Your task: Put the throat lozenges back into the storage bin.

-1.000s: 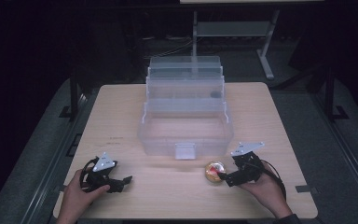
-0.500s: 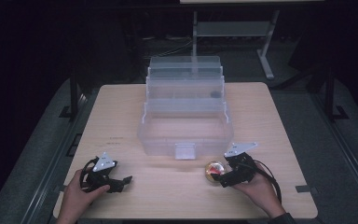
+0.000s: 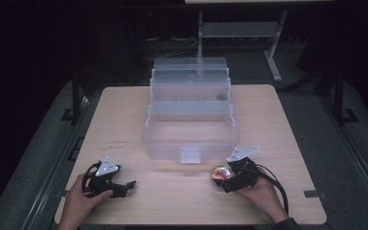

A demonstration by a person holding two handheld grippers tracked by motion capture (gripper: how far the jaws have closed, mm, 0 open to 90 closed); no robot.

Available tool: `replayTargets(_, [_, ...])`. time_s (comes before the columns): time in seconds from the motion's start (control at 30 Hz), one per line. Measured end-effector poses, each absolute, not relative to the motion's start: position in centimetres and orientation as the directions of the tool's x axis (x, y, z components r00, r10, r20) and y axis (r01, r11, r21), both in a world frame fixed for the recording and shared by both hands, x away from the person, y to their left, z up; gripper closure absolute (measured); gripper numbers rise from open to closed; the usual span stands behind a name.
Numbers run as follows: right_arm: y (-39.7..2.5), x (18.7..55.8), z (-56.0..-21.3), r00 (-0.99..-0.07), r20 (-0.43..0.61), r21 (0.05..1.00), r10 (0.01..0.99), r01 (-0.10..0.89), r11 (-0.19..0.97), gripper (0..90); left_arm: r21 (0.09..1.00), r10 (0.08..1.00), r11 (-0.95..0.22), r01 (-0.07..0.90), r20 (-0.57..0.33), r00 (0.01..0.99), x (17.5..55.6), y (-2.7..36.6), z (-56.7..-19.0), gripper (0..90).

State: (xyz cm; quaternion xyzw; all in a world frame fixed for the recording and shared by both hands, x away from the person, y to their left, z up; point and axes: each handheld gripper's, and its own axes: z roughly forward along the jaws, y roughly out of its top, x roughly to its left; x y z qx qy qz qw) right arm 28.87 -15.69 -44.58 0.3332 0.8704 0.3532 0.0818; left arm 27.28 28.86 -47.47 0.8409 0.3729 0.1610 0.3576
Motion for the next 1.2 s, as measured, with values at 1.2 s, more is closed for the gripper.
replayTargets(1.2, [-14.9, 29.1, -45.8, -0.773, 0.066, 0.622, 0.631, 0.526, 0.580, 19.3, 0.722, 0.742, -0.466, 0.512, 0.004, 0.670, 27.3, 28.9, -47.5, 11.7])
